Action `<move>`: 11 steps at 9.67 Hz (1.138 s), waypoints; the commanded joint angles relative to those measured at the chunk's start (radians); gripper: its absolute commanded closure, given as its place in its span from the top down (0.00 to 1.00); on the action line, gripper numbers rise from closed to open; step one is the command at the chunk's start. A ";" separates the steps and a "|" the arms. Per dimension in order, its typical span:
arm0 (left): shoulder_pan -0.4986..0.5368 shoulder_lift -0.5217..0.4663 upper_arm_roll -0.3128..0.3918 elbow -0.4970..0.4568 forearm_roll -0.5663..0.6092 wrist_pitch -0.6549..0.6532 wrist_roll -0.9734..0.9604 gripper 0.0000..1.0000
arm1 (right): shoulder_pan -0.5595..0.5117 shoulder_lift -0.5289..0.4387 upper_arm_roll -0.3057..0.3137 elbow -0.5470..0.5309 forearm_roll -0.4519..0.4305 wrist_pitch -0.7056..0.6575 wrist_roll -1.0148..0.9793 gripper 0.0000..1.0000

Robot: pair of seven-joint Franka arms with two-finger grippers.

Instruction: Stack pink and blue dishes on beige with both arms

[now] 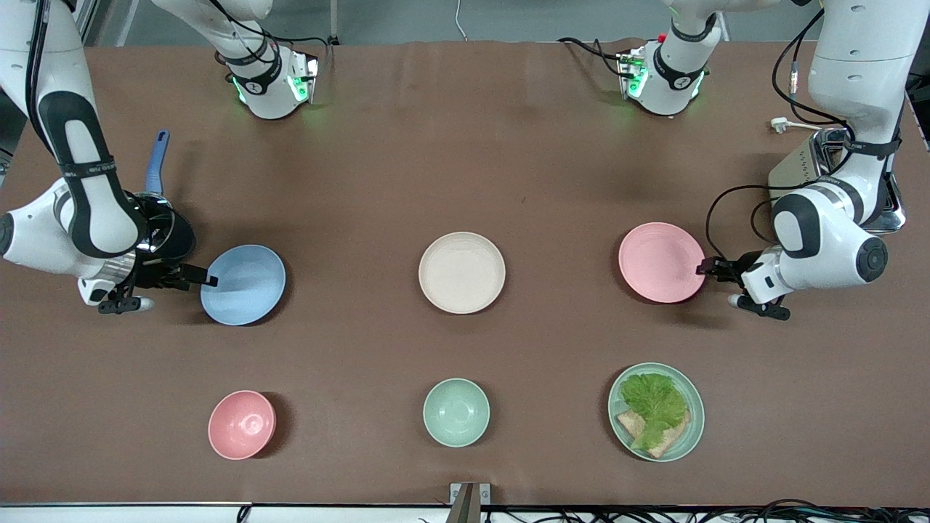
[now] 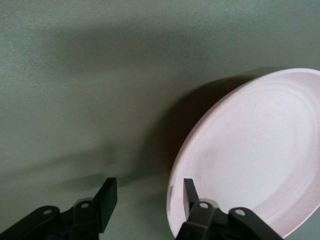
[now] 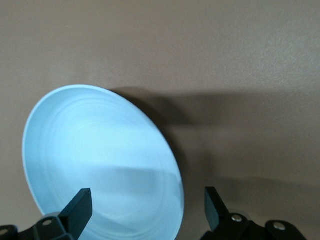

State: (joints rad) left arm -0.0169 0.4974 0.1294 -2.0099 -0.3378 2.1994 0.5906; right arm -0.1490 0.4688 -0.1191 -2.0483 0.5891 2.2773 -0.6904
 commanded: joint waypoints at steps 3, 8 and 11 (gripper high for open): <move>-0.006 0.009 -0.011 -0.023 -0.023 0.025 0.021 0.00 | -0.017 0.031 0.004 -0.024 0.055 0.008 -0.108 0.67; -0.011 -0.187 -0.078 0.135 -0.020 -0.287 -0.090 0.01 | -0.023 0.045 -0.048 0.048 0.106 -0.135 -0.101 0.00; -0.011 -0.197 -0.300 0.190 0.005 -0.294 -0.376 0.01 | 0.002 0.013 -0.120 0.211 0.086 -0.416 0.072 0.01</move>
State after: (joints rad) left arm -0.0280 0.2605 -0.0973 -1.8415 -0.3418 1.8989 0.3045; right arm -0.1641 0.5087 -0.2109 -1.9003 0.6733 1.9520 -0.6943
